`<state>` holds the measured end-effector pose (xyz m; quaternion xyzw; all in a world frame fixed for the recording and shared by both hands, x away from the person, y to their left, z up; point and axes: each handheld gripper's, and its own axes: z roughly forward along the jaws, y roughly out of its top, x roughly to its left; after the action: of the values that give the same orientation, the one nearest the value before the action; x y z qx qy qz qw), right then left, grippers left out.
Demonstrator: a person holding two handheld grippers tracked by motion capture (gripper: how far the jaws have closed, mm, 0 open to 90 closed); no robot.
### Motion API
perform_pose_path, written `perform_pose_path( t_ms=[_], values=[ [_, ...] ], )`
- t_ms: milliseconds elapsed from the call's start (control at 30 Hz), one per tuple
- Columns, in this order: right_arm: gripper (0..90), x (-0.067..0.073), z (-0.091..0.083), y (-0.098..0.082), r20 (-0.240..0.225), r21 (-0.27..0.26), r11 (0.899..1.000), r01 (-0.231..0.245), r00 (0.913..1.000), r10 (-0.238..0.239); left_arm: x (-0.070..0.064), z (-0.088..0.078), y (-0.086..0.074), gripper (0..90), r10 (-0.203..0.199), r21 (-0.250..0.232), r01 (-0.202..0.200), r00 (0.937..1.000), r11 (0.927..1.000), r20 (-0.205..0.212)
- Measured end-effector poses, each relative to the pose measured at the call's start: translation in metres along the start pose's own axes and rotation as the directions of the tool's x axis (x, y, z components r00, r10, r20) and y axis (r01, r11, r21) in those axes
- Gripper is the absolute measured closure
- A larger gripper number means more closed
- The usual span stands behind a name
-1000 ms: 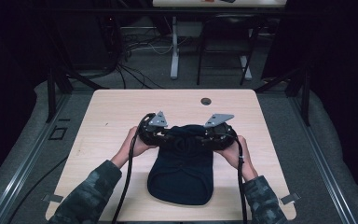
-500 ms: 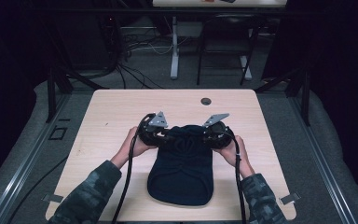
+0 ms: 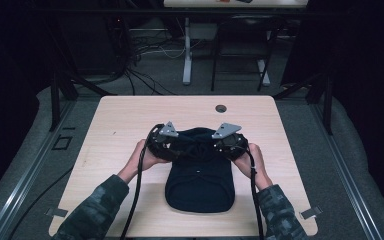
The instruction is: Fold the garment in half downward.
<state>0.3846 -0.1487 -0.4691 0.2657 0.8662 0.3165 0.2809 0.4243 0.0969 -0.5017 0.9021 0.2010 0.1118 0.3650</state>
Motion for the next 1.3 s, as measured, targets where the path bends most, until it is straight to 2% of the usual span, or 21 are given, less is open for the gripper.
perform_pose_path(
  t_ms=[133, 167, 200, 233, 267, 300, 333, 400, 467, 500, 700, 867, 933, 967, 1000, 1100, 1167, 1300],
  values=[
    [76.4, 0.0, 0.0, -0.001, 0.017, 0.004, 1.0, 0.012, 0.9998, -0.012, -0.004, 0.003, 0.001, 68.0, 0.01, -0.03, -0.011, 0.9998, 0.9995, -0.018],
    [76.4, 0.0, 0.0, -0.001, 0.017, 0.004, 1.0, 0.012, 0.9998, -0.012, -0.004, 0.003, 0.001, 71.4, 0.01, -0.03, -0.011, 0.9998, 0.9995, -0.018],
    [76.3, -0.001, -0.001, -0.002, 0.015, 0.002, 1.0, 0.01, 0.9998, -0.01, -0.005, 0.002, 0.002, 71.4, 0.019, -0.041, -0.021, 0.9991, 0.9989, -0.038],
    [76.1, -0.002, -0.003, -0.005, 0.016, -0.001, 1.0, 0.005, 0.9999, -0.005, -0.006, -0.001, 0.004, 76.0, 0.03, -0.062, -0.034, 0.998, 0.9975, -0.056],
    [76.1, -0.002, -0.003, -0.005, 0.016, -0.001, 1.0, 0.005, 0.9999, -0.005, -0.006, -0.001, 0.004, 77.3, 0.03, -0.062, -0.034, 0.998, 0.9975, -0.056],
    [75.3, -0.002, -0.005, -0.008, 0.01, 0.003, 1.0, 0.006, 0.9999, -0.006, -0.009, -0.003, 0.005, 78.0, 0.051, -0.074, -0.057, 0.9955, 0.9957, -0.081],
    [74.4, -0.001, -0.006, -0.01, 0.018, 0.008, 1.0, 0.009, 0.9998, -0.009, -0.011, -0.003, 0.007, 78.4, 0.061, -0.074, -0.068, 0.9944, 0.995, -0.086],
    [71.4, -0.002, -0.005, -0.014, -0.009, 0.01, 1.0, -0.019, 0.9998, 0.02, -0.014, -0.003, 0.008, 79.0, 0.079, -0.073, -0.087, 0.9915, 0.9935, -0.104],
    [68.8, -0.002, -0.007, -0.018, -0.021, 0.012, 0.999, -0.037, 0.9991, 0.037, -0.016, -0.003, 0.009, 79.3, 0.085, -0.076, -0.094, 0.9905, 0.9927, -0.108],
    [68.6, -0.002, -0.006, -0.021, -0.04, 0.02, 0.998, -0.054, 0.9977, 0.055, -0.018, -0.003, 0.01, 79.2, 0.106, -0.067, -0.114, 0.9875, 0.9912, -0.117],
    [69.7, 0.001, -0.007, -0.032, -0.07, 0.036, 0.997, -0.072, 0.9948, 0.075, -0.026, -0.003, 0.013, 78.2, 0.147, -0.045, -0.153, 0.982, 0.9872, -0.119],
    [69.7, 0.003, -0.01, -0.037, -0.085, 0.039, 0.997, -0.073, 0.9935, 0.076, -0.03, -0.005, 0.014, 72.0, 0.147, -0.032, -0.15, 0.9849, 0.9881, -0.092],
    [69.8, 0.003, -0.012, -0.038, -0.086, 0.043, 0.996, -0.074, 0.9933, 0.078, -0.03, -0.006, 0.014, 67.8, 0.145, -0.038, -0.148, 0.9861, 0.9882, -0.081],
    [70.3, 0.004, -0.013, -0.039, -0.081, 0.036, 0.997, -0.069, 0.9941, 0.072, -0.029, -0.007, 0.013, 65.0, 0.128, -0.057, -0.131, 0.9898, 0.9897, -0.064],
    [70.6, 0.005, -0.014, -0.04, -0.078, 0.036, 0.997, -0.069, 0.9944, 0.072, -0.029, -0.008, 0.012, 64.9, 0.127, -0.059, -0.13, 0.9906, 0.9898, -0.051],
    [71.0, 0.008, -0.015, -0.041, -0.07, 0.027, 0.998, -0.063, 0.9955, 0.065, -0.031, -0.008, 0.009, 65.2, 0.133, -0.058, -0.136, 0.9898, 0.989, -0.051],
    [70.8, 0.011, -0.016, -0.042, -0.063, 0.04, 0.998, -0.041, 0.9971, 0.043, -0.035, -0.006, 0.004, 67.2, 0.143, -0.052, -0.145, 0.9887, 0.988, -0.044],
    [66.8, 0.015, -0.016, -0.043, -0.072, 0.057, 0.998, -0.039, 0.9965, 0.043, -0.038, -0.004, -0.001, 70.3, 0.142, -0.046, -0.143, 0.9893, 0.9886, -0.034]
  ],
)
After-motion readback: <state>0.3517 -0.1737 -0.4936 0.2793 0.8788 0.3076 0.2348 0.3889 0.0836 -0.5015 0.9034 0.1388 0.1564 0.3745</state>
